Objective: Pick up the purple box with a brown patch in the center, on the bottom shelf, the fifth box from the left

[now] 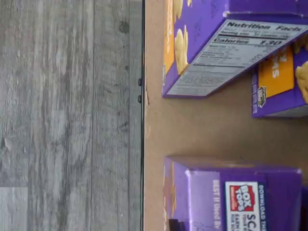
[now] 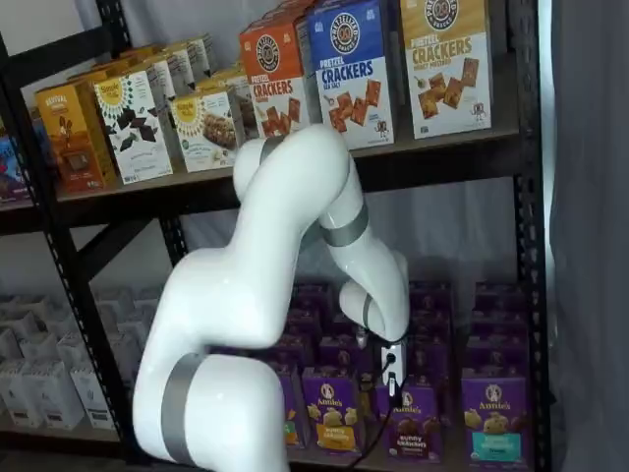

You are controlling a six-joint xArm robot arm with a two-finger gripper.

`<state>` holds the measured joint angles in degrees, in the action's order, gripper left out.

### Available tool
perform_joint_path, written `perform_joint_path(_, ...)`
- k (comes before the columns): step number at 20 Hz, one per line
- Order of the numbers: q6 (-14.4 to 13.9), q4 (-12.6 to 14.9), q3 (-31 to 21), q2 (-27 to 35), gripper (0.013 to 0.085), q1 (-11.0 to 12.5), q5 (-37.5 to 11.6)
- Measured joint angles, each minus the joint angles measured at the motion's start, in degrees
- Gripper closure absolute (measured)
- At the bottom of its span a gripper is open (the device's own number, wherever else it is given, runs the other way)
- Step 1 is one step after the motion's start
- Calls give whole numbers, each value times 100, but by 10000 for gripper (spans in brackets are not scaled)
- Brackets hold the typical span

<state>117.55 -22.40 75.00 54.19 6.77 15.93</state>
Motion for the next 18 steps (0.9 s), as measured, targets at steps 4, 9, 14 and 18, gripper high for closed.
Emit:
perform_joint_path(4,-18,20,8,-21,650,10,89)
perform_joint_path(9,-105,131,-37,-88,650,32,153)
perform_joint_path(14,-263,330,-221,-234,650,54,143)
perform_joint_path(18,-456,559,-526,-474,650,68,114)
